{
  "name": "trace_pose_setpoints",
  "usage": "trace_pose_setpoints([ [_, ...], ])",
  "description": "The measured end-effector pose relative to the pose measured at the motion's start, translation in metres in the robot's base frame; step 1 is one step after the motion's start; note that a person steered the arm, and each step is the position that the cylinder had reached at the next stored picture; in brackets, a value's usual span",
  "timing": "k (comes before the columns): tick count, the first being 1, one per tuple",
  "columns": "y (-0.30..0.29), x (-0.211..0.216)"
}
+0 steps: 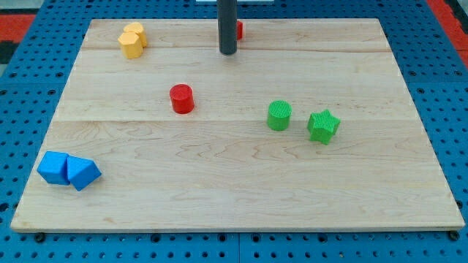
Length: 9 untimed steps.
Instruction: Push the red circle bottom to the red star
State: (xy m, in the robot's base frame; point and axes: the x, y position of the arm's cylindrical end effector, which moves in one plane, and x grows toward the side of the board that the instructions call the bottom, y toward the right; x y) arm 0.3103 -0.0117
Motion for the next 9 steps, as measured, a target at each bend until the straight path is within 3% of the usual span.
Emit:
trace_pose_setpoints([
  [1,0.002,0.072],
  [2,-0.017,0.109],
  [3,-0.04,0.11],
  [7,-0.029,0.128],
  [9,-0.029,0.116],
])
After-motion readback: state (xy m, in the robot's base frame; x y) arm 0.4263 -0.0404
